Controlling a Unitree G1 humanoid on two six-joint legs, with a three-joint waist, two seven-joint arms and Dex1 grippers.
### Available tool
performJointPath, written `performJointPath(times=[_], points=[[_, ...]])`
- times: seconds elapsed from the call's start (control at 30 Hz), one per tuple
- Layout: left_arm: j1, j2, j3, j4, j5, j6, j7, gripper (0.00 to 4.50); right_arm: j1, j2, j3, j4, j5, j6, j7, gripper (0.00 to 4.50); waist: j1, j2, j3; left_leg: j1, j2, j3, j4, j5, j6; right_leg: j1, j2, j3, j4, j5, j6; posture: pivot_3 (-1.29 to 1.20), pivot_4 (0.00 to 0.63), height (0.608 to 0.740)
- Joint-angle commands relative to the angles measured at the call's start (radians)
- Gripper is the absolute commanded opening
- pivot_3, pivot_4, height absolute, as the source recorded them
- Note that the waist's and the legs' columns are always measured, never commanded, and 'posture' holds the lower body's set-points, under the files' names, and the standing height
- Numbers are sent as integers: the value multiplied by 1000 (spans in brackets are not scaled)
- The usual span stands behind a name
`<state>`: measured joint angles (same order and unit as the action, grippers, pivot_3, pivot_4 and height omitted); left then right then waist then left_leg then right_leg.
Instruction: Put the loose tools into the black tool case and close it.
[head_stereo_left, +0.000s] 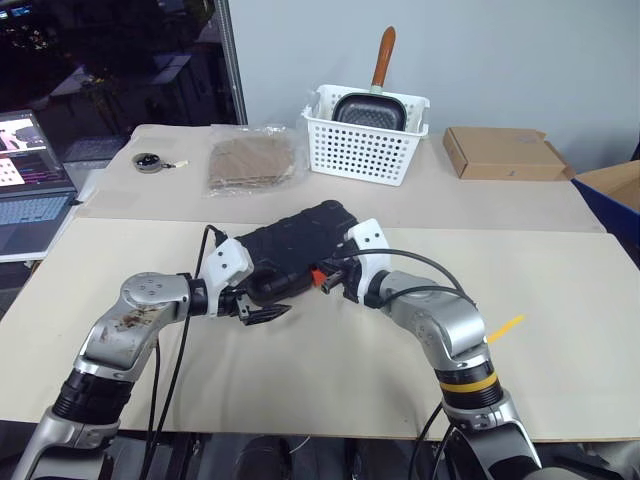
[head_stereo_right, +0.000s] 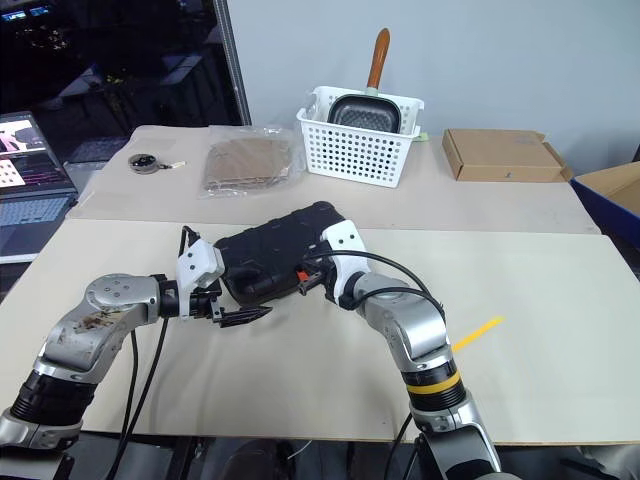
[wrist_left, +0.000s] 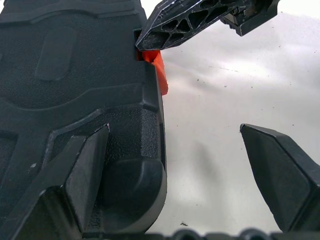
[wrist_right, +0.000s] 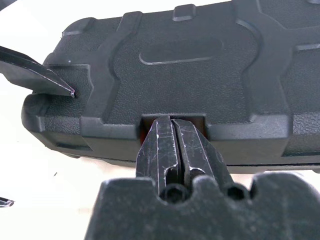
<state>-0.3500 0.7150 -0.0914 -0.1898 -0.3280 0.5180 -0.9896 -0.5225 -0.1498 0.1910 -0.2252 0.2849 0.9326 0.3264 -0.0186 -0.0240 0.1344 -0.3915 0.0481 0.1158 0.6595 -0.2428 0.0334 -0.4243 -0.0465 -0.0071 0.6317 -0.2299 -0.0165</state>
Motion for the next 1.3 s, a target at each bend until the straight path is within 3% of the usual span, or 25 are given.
performJointPath(times=[0.03,1.3], points=[[13,2,-30,17,11,11,-13,4500,15,-4,22,4,-14,-18,6,17,0,0,0,0,0,0,0,0,0,0,0,0,0,0,0,0,150,740],[15,-12,-31,19,13,26,-3,4500,19,13,159,261,-173,-183,78,17,-29,-1,-16,11,2,3,-1,0,-1,4,2,8,4,-1,0,0,150,740]])
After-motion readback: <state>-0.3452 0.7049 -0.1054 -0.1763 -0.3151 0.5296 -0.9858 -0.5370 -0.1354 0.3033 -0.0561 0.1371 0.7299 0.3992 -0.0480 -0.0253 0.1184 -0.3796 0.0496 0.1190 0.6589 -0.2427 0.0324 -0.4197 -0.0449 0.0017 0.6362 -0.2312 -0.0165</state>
